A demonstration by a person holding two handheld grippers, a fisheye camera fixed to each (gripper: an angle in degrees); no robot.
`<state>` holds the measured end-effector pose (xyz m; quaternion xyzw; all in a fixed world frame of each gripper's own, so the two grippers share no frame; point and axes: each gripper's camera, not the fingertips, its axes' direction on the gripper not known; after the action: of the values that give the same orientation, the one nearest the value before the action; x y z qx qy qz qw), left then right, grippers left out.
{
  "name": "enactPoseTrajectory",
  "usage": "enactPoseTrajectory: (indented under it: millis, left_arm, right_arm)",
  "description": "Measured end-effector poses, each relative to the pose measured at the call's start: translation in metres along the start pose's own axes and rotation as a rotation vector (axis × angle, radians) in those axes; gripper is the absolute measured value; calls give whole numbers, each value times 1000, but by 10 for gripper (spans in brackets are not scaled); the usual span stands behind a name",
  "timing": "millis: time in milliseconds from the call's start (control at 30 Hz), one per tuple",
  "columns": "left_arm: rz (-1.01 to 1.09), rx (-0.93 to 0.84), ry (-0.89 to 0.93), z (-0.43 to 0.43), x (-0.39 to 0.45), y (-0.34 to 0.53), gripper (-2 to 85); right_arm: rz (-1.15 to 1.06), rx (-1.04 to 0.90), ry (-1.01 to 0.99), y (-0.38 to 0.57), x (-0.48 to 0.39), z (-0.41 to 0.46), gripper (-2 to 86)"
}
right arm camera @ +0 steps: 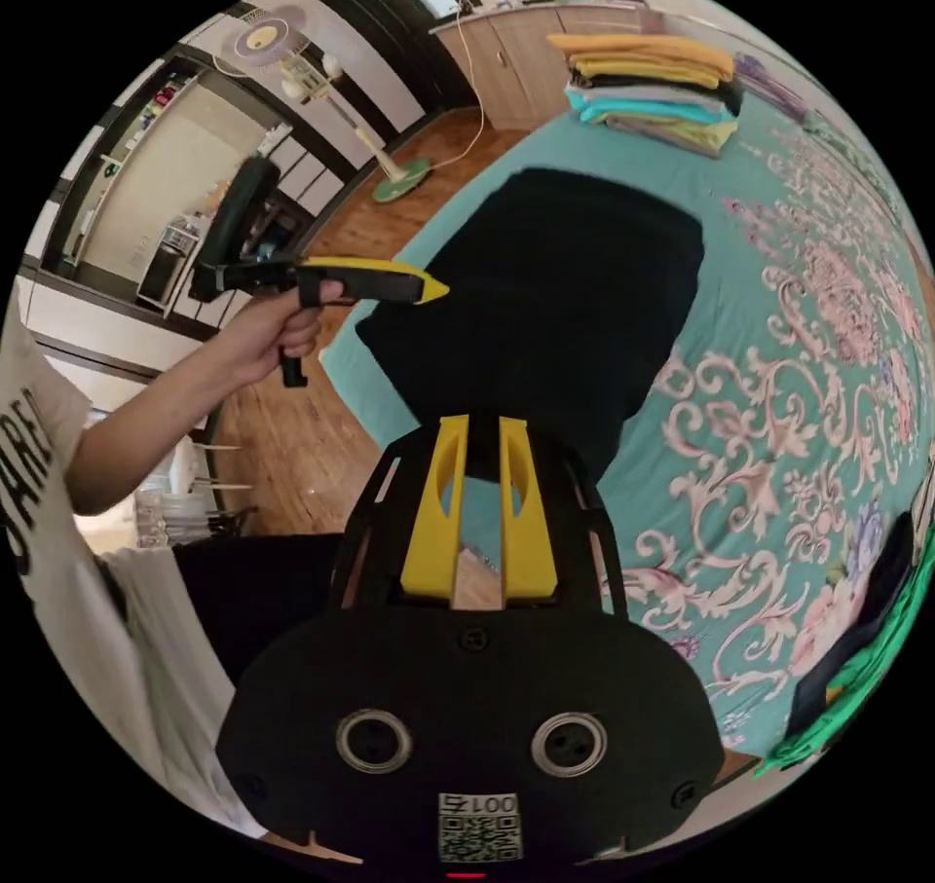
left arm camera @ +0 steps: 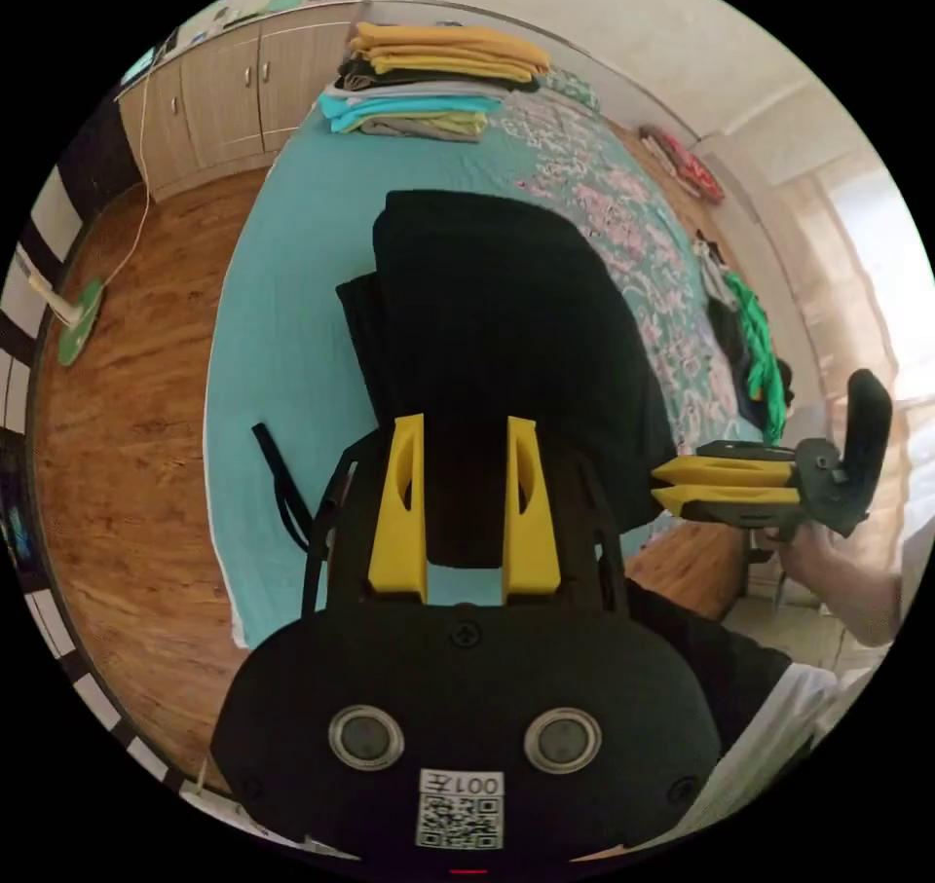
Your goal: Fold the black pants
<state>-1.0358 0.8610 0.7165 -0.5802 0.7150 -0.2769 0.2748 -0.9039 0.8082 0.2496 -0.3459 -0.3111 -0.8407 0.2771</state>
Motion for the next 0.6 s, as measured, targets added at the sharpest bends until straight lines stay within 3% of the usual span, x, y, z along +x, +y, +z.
enactPoseTrajectory:
  millis: [100, 233, 300, 433, 600]
  left_arm:
    - [63, -1, -92, -5, 18, 8, 80]
    - [98, 26, -85, -45, 23, -17, 72]
    - [203, 139, -52, -72, 32, -61, 85]
    - [444, 129, 45, -60, 60, -165, 104]
    - [695, -336, 157, 27, 117, -293, 105]
  right_arm:
    - [60, 5, 30, 20, -21, 32, 35]
    - [85, 121, 72, 31, -35, 3, 43]
    - [92, 185, 201, 43, -42, -17, 62]
    - [69, 159, 251, 45, -39, -7, 103]
    - [111, 168, 318, 23, -46, 28, 123]
